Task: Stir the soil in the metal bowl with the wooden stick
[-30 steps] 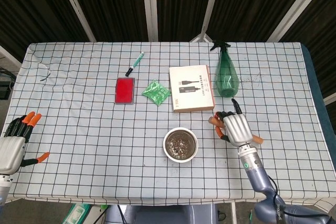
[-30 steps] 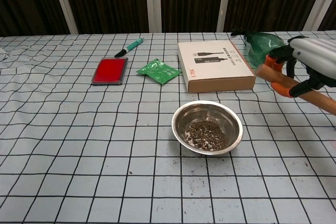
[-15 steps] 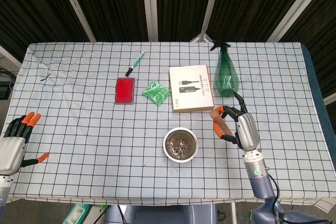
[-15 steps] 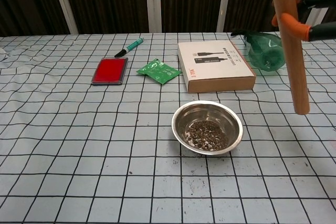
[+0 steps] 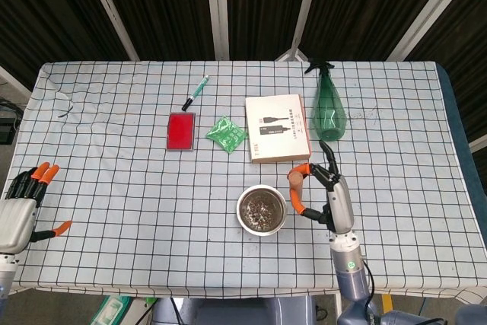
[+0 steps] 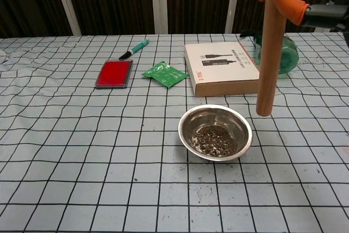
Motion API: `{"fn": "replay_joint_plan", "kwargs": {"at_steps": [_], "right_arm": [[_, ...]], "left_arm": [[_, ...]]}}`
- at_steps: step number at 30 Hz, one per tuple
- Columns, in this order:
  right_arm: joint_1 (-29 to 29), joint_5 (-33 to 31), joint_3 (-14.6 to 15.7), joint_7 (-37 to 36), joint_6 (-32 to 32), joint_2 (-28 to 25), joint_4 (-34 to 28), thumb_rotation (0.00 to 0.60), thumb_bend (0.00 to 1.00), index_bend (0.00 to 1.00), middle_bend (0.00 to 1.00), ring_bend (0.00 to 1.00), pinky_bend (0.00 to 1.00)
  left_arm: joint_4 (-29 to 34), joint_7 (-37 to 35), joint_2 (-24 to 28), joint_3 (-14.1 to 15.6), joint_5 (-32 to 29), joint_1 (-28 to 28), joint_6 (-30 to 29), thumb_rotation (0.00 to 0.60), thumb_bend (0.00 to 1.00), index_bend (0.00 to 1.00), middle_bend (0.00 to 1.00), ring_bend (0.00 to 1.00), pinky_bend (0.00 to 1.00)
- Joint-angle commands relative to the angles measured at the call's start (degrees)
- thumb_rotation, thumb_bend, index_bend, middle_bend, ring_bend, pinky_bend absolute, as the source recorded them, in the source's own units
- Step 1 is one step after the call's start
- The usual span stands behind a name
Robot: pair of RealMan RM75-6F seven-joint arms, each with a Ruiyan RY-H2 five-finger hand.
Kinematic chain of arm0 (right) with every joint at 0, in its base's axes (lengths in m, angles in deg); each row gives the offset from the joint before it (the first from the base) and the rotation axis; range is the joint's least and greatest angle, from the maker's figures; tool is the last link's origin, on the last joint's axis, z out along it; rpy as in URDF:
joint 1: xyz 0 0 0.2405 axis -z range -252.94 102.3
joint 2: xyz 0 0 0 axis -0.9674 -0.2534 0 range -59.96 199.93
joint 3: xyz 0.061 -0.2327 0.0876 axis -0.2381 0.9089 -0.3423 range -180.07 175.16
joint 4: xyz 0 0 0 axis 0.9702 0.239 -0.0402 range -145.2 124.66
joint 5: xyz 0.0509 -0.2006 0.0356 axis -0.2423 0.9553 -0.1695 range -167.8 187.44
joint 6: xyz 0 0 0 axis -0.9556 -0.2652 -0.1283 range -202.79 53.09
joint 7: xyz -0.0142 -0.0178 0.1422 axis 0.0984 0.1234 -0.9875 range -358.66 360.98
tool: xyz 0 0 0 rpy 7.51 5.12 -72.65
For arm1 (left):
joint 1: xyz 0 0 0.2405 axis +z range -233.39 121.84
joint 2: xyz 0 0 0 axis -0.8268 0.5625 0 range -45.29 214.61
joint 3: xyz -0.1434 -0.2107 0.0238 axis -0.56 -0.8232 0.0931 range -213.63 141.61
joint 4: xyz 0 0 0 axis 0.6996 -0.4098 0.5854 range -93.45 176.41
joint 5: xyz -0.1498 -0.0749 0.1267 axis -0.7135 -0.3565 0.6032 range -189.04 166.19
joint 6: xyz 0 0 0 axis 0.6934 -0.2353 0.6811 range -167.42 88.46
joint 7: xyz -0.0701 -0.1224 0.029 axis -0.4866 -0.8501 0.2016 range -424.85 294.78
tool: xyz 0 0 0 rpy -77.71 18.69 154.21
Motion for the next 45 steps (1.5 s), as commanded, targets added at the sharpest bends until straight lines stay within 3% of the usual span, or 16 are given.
{"fn": "replay_joint_plan", "kwargs": {"at_steps": [1, 19, 31, 45], "right_arm": [[-0.4, -0.1, 0.2, -0.2, 0.1, 2.5, 1.1, 0.6, 0.51, 0.75, 0.55, 0.57, 0.02], [-2.2, -3.7, -1.8, -3.6, 1.9, 12.3, 6.8, 0.6, 0.51, 0.75, 0.55, 0.58, 0.02], [-2.5, -4.8, -3.4, -7.3, 0.6, 17.2, 14.4, 0.6, 0.51, 0.75, 0.55, 0.58, 0.02], [-2.1, -4.9, -2.2, -9.7, 0.2, 20.2, 21.0, 0.6, 0.51, 0.75, 0.55, 0.58, 0.02]], "left_arm": [[0.1, 0.1, 0.0, 0.0, 0.1, 0.0, 0.0, 0.6, 0.06, 0.0, 0.0, 0.0, 0.0], [-0.1, -0.1, 0.1, 0.0, 0.1, -0.2, 0.3, 0.6, 0.06, 0.0, 0.0, 0.0, 0.0], [0.1, -0.1, 0.2, 0.1, 0.1, -0.3, 0.6, 0.6, 0.06, 0.0, 0.0, 0.0, 0.0], [-0.6, -0.9, 0.2, 0.3, 0.3, -0.1, 0.4, 0.6, 0.06, 0.0, 0.0, 0.0, 0.0]]}}
